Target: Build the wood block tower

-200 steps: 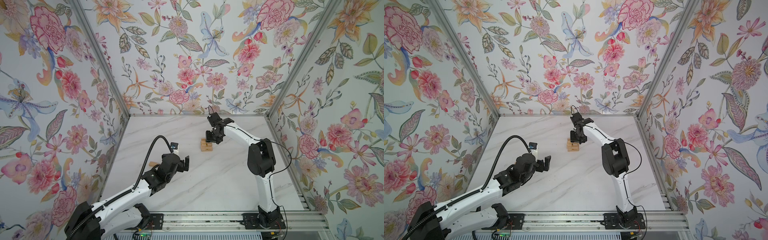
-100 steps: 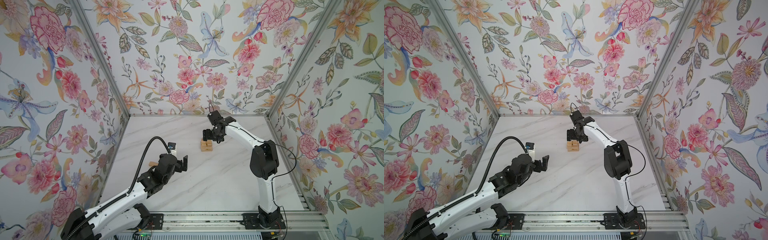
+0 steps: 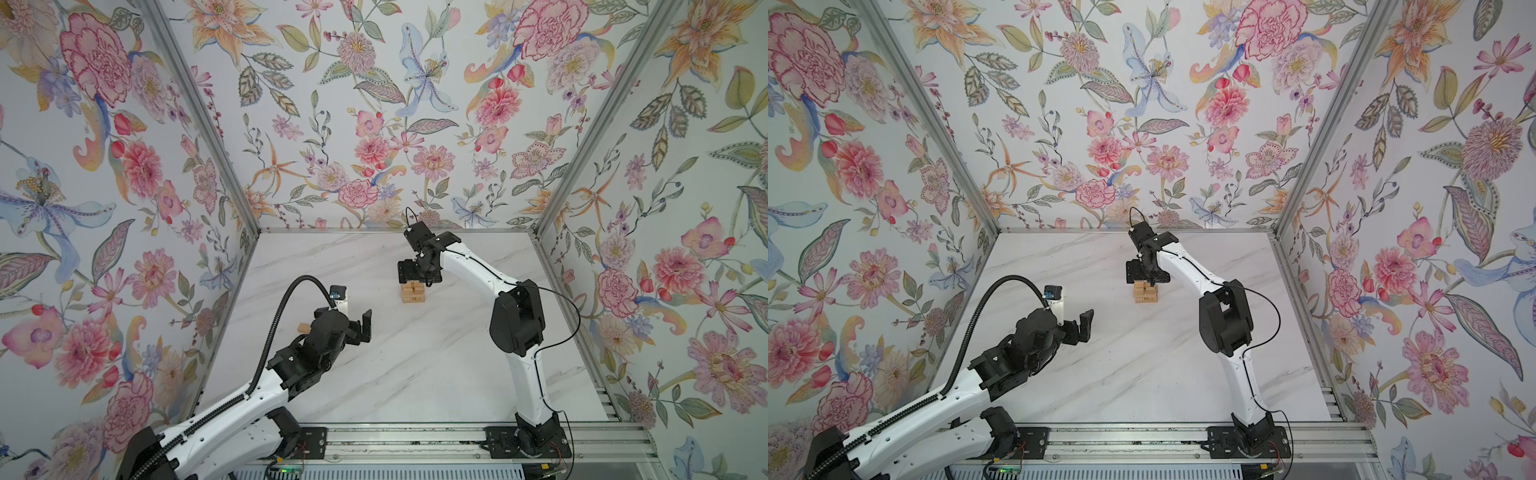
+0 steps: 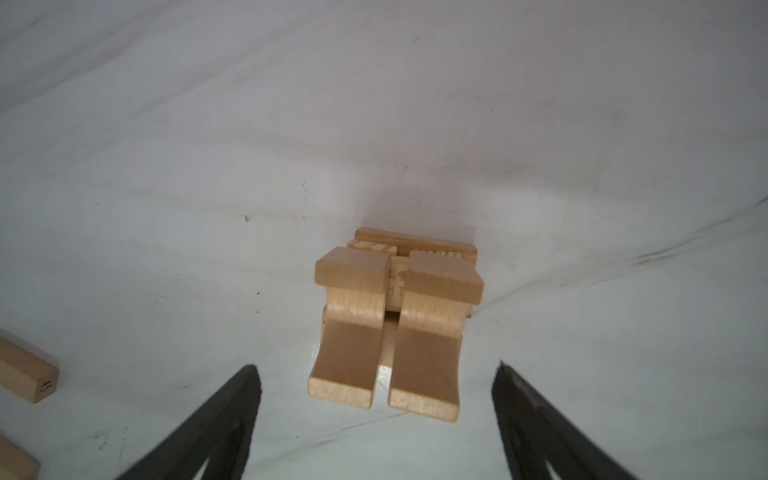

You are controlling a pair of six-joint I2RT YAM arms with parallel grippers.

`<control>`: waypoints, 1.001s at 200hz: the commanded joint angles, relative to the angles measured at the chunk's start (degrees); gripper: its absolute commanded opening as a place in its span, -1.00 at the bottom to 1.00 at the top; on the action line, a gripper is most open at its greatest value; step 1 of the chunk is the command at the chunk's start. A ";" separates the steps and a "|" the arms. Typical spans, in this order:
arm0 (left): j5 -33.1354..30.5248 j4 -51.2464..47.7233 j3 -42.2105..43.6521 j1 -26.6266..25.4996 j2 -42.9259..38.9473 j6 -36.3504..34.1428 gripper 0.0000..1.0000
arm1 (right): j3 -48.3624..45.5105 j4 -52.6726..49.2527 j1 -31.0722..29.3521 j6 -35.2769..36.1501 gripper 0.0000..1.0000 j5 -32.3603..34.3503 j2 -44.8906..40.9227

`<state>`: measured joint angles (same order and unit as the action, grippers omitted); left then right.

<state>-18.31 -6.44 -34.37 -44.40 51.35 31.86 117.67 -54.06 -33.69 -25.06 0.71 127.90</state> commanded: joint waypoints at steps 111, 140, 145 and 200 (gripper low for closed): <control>1.44 0.97 2.41 4.28 -0.63 -2.42 0.98 | 7.51 -7.00 -0.94 -1.34 0.77 3.27 7.12; 2.02 1.22 2.84 4.89 -1.32 -2.43 0.98 | 7.53 -7.06 -1.00 -1.48 0.76 3.25 7.61; 2.04 1.25 2.90 5.00 -1.44 -2.41 0.98 | 7.65 -7.10 -1.02 -1.49 0.75 3.25 7.67; 2.59 1.34 3.74 5.63 -2.13 -2.22 0.98 | 8.28 -7.37 -0.91 -1.57 0.70 3.09 8.77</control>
<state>-16.64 -5.28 -31.73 -39.64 50.06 30.57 124.20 -59.40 -34.17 -25.93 2.63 135.70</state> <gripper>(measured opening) 0.993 0.855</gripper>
